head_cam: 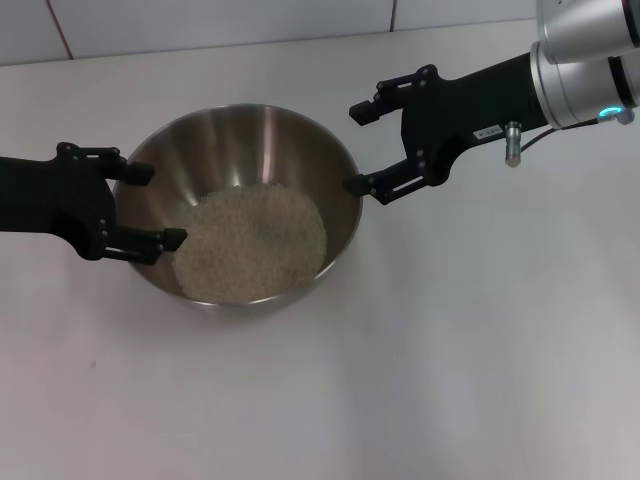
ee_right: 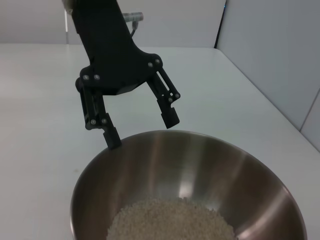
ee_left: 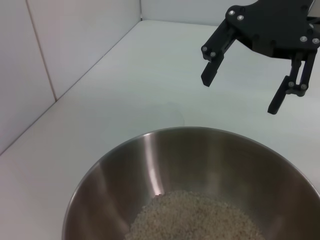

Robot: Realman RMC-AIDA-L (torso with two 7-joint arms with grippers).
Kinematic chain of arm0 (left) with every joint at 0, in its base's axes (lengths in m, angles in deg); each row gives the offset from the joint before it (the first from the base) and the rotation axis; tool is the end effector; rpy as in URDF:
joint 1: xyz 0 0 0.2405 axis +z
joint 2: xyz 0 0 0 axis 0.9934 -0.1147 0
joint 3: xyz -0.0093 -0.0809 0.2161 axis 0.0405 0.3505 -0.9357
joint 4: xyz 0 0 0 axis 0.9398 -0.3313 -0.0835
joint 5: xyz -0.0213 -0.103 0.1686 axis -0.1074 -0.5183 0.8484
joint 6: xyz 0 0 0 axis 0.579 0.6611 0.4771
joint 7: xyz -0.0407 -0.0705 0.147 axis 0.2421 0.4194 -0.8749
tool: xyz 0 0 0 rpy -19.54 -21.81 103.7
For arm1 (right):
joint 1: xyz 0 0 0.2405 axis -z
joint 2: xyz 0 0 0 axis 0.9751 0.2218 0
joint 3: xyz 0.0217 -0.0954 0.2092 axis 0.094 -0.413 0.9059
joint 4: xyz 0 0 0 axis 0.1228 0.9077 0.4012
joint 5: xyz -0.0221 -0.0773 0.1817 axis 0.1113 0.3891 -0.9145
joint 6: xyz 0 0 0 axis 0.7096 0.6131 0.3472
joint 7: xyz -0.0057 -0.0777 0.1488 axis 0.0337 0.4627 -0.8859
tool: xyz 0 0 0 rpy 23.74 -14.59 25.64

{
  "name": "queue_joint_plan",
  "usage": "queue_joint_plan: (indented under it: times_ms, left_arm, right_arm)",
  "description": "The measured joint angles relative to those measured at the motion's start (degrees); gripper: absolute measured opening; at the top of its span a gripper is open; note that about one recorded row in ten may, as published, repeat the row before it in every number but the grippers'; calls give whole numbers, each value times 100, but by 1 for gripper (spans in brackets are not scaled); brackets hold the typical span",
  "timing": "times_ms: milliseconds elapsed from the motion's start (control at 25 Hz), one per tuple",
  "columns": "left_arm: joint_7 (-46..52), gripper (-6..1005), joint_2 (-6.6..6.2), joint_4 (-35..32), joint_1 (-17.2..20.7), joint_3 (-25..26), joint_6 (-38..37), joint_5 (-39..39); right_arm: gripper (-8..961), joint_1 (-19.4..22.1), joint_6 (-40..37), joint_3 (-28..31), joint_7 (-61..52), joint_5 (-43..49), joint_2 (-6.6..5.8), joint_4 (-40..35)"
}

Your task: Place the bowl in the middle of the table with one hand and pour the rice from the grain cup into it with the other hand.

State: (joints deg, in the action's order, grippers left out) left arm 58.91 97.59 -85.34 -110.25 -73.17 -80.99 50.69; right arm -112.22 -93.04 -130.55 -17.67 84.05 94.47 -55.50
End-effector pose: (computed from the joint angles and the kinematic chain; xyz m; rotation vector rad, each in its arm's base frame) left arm -0.1849 0.3297 0.0297 -2.8381 -0.2918 -0.1024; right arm 0.1451 0.3554 0.0104 -2.8569 0.0500 0.1916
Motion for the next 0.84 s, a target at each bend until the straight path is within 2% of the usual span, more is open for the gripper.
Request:
queue_joint_plan:
  times_ms: [840]
  left_arm:
    - [4, 864, 13, 1, 5, -1, 0, 7]
  right_arm:
    - [834, 89, 193, -29, 12, -114, 17, 115]
